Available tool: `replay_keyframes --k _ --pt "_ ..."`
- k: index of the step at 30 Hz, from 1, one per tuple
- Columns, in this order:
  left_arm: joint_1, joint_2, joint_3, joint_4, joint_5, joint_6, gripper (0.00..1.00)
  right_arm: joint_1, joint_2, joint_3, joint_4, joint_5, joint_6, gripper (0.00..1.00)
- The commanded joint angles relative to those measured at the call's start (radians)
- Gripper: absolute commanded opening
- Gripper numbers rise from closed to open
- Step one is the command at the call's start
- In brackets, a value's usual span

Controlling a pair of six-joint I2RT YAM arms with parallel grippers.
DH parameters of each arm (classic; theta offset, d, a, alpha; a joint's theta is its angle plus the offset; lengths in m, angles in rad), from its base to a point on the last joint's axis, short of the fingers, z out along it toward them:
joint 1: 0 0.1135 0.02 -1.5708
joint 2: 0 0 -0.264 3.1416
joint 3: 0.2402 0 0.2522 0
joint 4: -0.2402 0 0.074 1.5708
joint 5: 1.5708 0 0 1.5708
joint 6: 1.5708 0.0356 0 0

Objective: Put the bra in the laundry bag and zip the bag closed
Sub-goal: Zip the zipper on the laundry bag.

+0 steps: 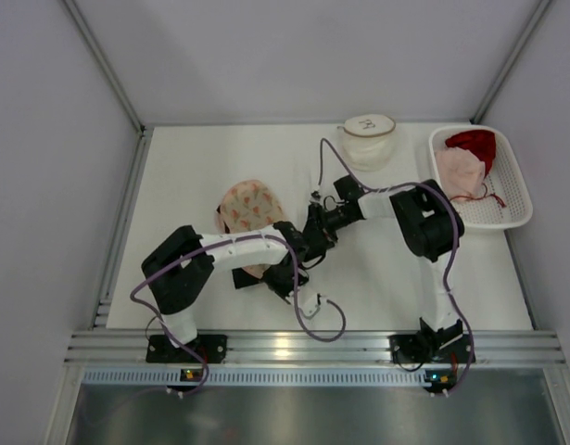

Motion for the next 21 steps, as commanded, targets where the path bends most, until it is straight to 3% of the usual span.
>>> replay_keyframes --k 1,2,6,13,16,19,20,21 --pt "0.051 0.043 0.105 0.003 0.046 -0.012 0.0 -0.013 -0.069 -0.013 -0.088 0.001 -0.058 0.56" --pt "0.056 0.046 0.115 0.014 0.043 -0.002 0.0 -0.01 -0.078 -0.047 -0.086 -0.005 -0.052 0.63" --pt "0.058 0.06 0.148 0.038 0.037 0.031 0.0 0.01 -0.126 -0.13 0.024 -0.025 0.029 0.72" --pt "0.056 0.074 0.167 0.055 0.044 0.028 0.0 0.071 -0.045 -0.121 0.255 -0.05 0.256 0.66" --pt "0.058 0.062 0.161 0.069 0.052 0.015 0.0 0.082 -0.016 -0.118 0.334 -0.05 0.33 0.58" --pt "0.058 0.053 0.147 0.086 0.052 0.017 0.0 0.085 -0.007 -0.127 0.381 -0.053 0.373 0.44" --pt "0.058 0.053 0.138 0.098 0.046 0.017 0.0 0.085 -0.006 -0.127 0.383 -0.052 0.378 0.3" --pt "0.058 0.049 0.133 0.104 0.043 0.017 0.0 0.085 -0.008 -0.128 0.388 -0.052 0.381 0.23"
